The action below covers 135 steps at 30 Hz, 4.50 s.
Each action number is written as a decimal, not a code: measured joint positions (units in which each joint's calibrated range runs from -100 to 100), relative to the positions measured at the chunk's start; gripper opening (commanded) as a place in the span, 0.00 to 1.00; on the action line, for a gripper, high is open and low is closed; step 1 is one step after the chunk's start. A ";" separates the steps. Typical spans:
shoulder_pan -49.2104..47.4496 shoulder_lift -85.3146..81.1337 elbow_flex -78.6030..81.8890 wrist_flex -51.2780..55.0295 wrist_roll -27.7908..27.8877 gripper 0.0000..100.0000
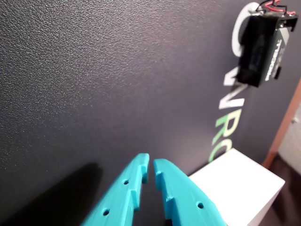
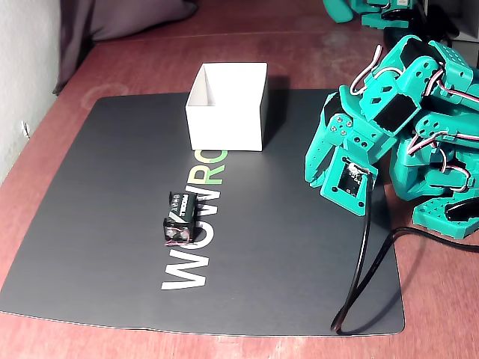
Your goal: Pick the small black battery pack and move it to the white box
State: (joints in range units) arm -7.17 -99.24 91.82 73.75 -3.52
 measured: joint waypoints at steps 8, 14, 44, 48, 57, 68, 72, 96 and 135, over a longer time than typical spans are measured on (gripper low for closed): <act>0.00 0.00 0.00 0.00 0.00 0.01; 0.00 0.00 0.00 0.00 0.00 0.01; 0.00 0.00 0.00 0.00 0.00 0.01; 0.00 0.00 0.00 0.00 0.00 0.01; 0.00 0.00 0.00 0.00 0.00 0.01; 0.00 0.00 0.00 0.00 0.00 0.01; 0.00 0.00 0.00 0.00 0.00 0.01; 0.00 0.00 0.00 0.00 0.00 0.01; -4.33 0.08 1.18 -3.31 0.68 0.01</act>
State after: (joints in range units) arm -11.50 -99.15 93.00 70.43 -2.84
